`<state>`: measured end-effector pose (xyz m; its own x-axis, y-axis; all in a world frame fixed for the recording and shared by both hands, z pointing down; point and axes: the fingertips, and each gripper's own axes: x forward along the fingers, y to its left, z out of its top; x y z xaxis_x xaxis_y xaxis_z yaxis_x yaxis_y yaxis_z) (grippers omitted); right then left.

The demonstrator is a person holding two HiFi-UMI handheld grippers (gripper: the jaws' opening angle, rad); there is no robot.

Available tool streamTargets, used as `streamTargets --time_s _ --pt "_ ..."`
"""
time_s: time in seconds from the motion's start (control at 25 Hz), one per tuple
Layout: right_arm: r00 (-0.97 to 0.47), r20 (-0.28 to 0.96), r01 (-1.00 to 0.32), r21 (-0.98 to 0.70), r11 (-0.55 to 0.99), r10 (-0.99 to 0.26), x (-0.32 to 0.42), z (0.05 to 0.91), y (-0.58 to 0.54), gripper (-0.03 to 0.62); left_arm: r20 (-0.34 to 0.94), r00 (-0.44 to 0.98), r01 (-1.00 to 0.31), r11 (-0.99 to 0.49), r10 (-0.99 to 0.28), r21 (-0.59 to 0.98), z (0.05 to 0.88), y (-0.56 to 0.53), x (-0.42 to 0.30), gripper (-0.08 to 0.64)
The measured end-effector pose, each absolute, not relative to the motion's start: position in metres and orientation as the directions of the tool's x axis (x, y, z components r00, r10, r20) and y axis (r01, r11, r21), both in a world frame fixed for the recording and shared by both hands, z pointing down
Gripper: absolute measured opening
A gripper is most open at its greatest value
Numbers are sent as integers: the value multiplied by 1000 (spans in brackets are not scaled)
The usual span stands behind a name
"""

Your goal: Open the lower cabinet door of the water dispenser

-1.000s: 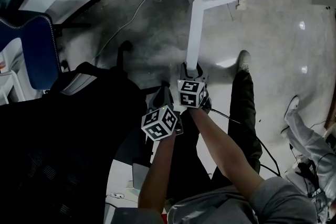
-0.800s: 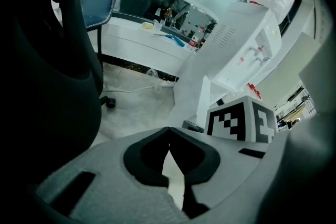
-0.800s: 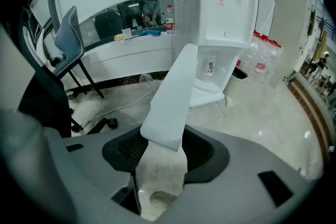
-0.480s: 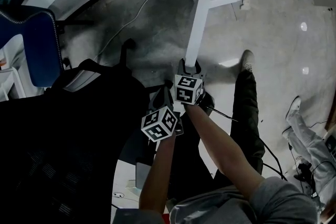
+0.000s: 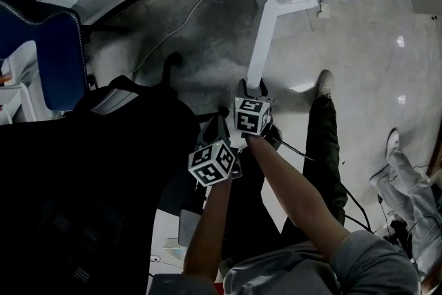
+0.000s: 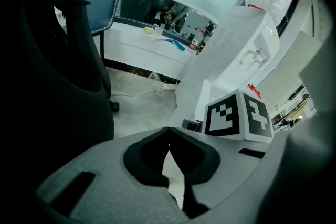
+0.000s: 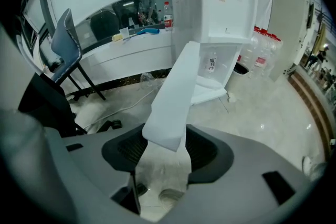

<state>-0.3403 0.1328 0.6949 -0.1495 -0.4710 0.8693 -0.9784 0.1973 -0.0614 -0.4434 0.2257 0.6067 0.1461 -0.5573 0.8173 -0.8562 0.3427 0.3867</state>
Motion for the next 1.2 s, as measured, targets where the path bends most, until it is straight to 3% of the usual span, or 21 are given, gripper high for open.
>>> streamTargets --time_s 0.8,1.2 --pt "-325 806 -927 -168 335 -495 -334 631 141 213 805 72 -836 404 -589 371 563 225 -432 11" --pt "-445 752 -857 -199 475 -487 -329 563 136 110 769 64 -856 361 -635 369 511 210 -414 11"
